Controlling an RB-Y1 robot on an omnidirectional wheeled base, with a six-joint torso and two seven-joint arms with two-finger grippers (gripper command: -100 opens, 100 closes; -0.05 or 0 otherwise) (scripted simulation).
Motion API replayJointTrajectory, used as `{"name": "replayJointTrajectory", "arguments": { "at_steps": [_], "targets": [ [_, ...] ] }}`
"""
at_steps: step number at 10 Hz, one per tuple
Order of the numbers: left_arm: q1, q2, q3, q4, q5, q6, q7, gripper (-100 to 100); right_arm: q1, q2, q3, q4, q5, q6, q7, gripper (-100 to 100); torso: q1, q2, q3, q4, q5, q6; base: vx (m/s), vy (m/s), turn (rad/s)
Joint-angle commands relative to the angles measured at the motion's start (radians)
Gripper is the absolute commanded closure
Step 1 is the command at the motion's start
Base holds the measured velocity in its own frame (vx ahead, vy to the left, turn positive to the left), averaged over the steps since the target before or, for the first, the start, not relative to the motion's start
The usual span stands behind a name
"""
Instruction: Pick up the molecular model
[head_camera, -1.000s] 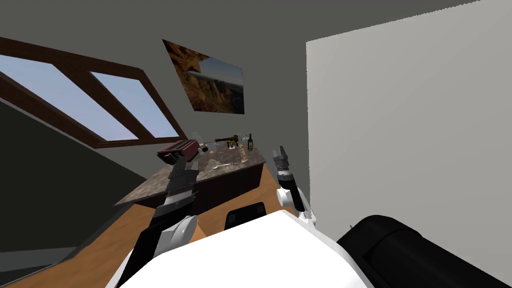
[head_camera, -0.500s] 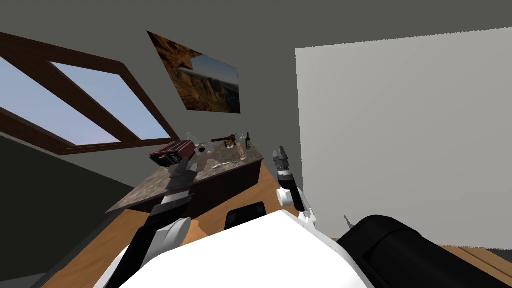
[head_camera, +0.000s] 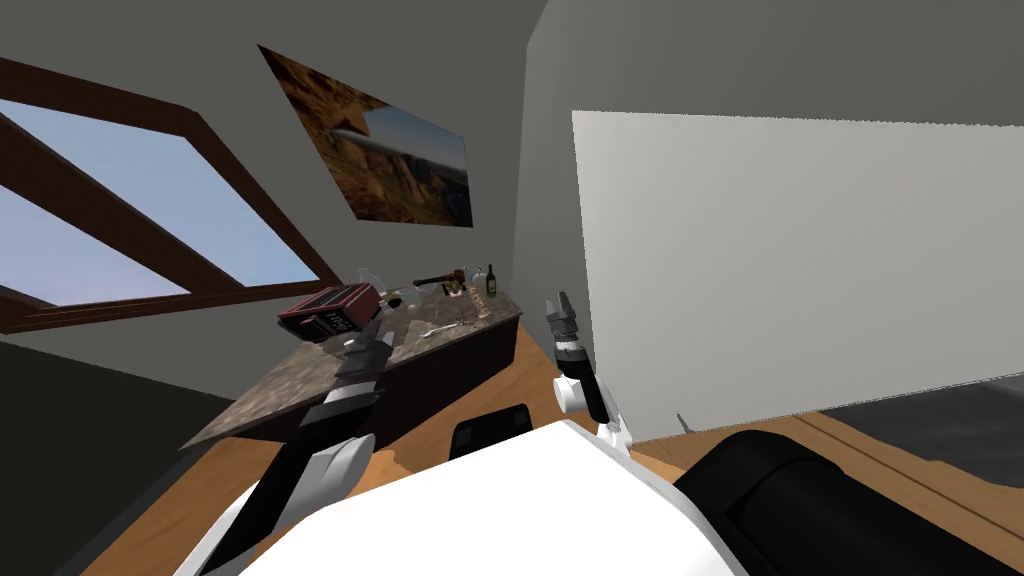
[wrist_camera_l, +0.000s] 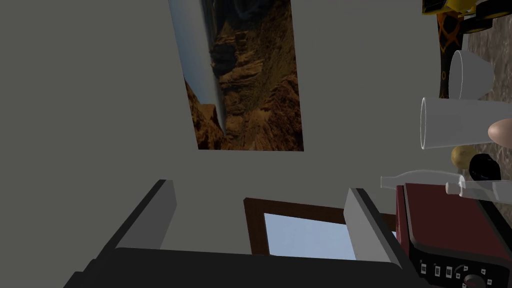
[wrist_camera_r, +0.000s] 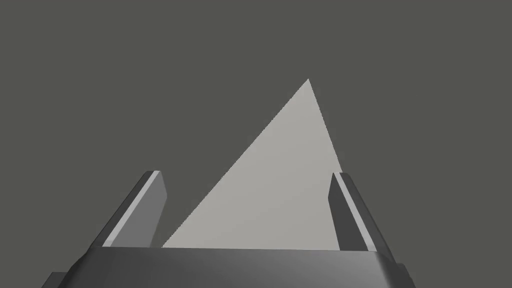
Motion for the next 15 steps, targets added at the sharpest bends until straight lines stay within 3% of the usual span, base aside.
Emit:
{"name": "replayJointTrajectory", "arguments": {
  "at_steps": [1, 8, 9, 15],
  "targets": [
    [-0.011, 0.010, 0.012, 0.006, 0.002, 0.050, 0.007, -100, 0.000, 0.000, 0.000, 0.000, 0.000, 0.000, 0.000, 0, 0.000, 0.000, 0.000, 0.000, 0.000, 0.000, -0.036, 0.056, -0.219],
    [-0.064, 0.065, 0.031, 0.074, -0.002, 0.246, 0.040, -100, 0.000, 0.000, 0.000, 0.000, 0.000, 0.000, 0.000, 0, -0.001, -0.005, -0.003, -0.001, 0.000, 0.000, 0.003, 0.038, -0.158],
    [-0.064, 0.065, 0.031, 0.074, -0.002, 0.253, 0.040, -100, 0.000, 0.000, 0.000, 0.000, 0.000, 0.000, 0.000, 0, -0.001, -0.006, -0.003, -0.001, 0.000, 0.000, 0.023, 0.020, -0.056],
    [-0.106, 0.132, 0.008, 0.127, -0.019, 0.422, 0.062, -100, 0.000, 0.000, 0.000, 0.000, 0.000, 0.000, 0.000, 0, -0.004, -0.009, -0.005, -0.002, -0.001, -0.001, 0.057, 0.010, -0.107]
  ]
}}
